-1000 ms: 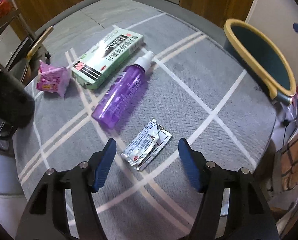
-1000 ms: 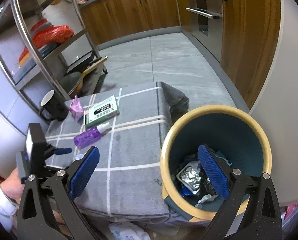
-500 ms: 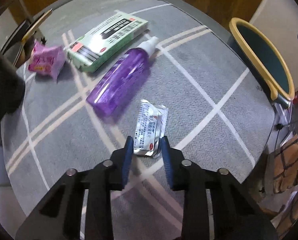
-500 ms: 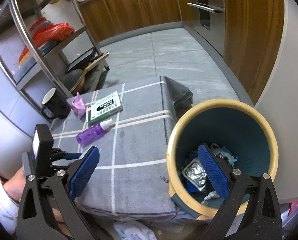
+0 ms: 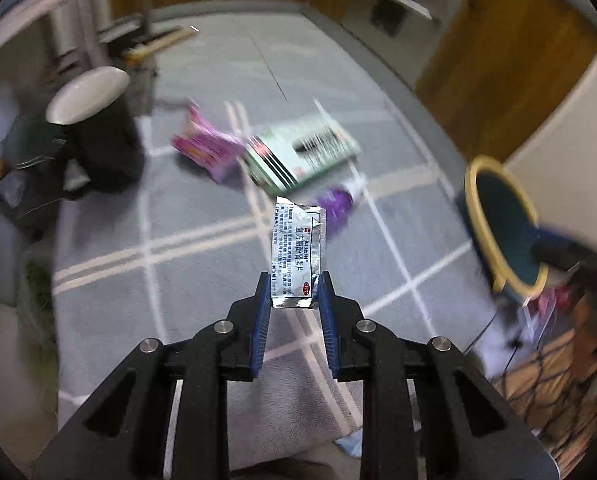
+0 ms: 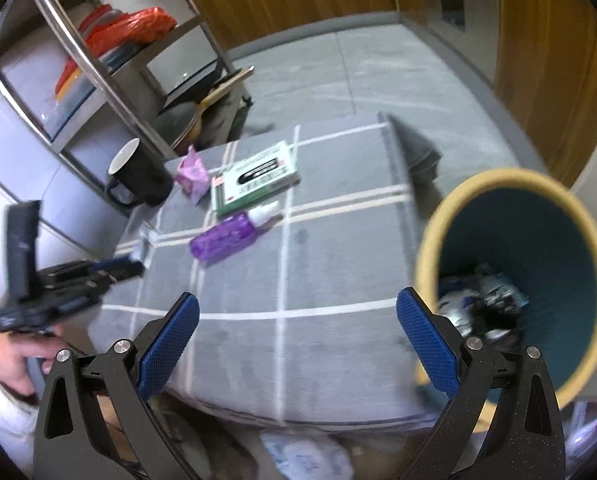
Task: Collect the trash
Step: 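Lift the sachet with the left gripper while the right grasps the purple spray bottle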
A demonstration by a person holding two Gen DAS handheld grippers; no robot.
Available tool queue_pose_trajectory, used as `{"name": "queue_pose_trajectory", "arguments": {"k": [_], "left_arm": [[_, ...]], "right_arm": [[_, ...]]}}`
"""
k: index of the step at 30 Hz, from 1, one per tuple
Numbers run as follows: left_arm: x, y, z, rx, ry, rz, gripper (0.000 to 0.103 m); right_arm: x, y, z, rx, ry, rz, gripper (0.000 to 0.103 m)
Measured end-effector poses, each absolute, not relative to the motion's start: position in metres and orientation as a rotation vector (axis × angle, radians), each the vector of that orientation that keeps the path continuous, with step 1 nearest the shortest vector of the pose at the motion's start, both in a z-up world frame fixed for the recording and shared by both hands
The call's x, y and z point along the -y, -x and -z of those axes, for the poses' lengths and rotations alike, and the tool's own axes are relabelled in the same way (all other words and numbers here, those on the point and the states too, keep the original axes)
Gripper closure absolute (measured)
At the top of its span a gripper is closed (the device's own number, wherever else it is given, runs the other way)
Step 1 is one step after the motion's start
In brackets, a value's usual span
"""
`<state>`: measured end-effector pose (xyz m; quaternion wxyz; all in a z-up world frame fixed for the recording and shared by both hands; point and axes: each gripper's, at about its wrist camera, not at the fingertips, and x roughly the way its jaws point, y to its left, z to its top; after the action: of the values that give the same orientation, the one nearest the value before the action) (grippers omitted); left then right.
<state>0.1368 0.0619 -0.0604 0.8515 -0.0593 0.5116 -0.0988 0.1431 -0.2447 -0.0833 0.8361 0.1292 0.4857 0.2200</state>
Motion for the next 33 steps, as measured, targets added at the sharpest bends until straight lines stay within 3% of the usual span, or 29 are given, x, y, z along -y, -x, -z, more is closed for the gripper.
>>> {"name": "queue_pose_trajectory", "arguments": {"k": [11,23,27,33], "left_arm": [[-0.109,-0.119,-0.003,-0.91,0.262,0.109,0.08],[-0.124,-0.117,-0.012,-0.837,0.405,0.118,0.08],[-0.121,-0.118,-0.014,-0.829,0.407,0.129,0.08],[-0.115,-0.119,-0.017,-0.827,0.404,0.148,0.08]], "right_arm": [[0.17,-0.195,0.13,-1.158,-0.576,-0.343,0.005],[0.103,-0.237,0.156,-1.224,-0.5,-0.244,0.009],[0.085,-0.243,0.163,-1.235,-0.382,-0.201,0.018],[0.077,-0.236,0.16,-1.192,-0.206,-0.201,0.045]]}}
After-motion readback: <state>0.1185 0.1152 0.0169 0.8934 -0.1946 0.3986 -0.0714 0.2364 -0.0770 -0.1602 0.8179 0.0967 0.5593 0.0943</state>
